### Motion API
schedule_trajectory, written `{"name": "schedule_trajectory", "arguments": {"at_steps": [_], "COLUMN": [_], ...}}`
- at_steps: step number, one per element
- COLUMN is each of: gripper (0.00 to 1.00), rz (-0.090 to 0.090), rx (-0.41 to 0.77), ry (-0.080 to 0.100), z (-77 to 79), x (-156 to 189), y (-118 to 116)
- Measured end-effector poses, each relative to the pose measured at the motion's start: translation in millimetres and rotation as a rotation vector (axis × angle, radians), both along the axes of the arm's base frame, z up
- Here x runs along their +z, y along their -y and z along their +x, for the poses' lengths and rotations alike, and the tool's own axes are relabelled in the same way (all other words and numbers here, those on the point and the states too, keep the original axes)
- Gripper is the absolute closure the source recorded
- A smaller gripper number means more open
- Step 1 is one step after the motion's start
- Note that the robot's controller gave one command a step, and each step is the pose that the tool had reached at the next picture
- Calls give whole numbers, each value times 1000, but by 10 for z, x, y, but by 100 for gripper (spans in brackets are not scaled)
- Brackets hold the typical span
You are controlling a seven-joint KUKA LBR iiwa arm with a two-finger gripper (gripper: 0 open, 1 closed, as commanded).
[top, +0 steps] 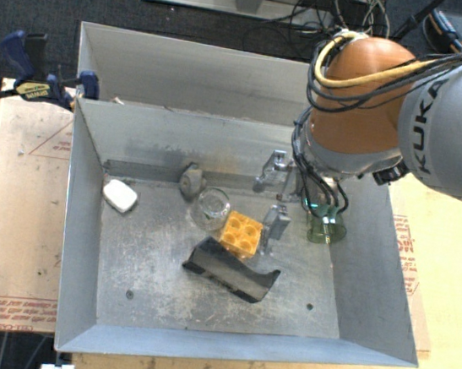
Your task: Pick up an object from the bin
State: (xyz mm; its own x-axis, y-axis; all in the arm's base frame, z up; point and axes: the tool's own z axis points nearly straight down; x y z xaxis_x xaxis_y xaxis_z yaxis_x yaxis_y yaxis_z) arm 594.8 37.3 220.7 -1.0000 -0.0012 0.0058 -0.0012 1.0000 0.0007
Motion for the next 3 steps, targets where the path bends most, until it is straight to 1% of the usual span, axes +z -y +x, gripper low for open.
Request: {"name": "schedule_trajectory", "arguments": {"at_steps": [1, 2, 3], "gripper": [0, 0, 0], "rz": [0, 1, 1], "rx": [-1, 0, -9], "ry": [7, 16, 10], "z": [15, -49, -112], "x": [38, -345, -891], "y": [1, 70, 253]}}
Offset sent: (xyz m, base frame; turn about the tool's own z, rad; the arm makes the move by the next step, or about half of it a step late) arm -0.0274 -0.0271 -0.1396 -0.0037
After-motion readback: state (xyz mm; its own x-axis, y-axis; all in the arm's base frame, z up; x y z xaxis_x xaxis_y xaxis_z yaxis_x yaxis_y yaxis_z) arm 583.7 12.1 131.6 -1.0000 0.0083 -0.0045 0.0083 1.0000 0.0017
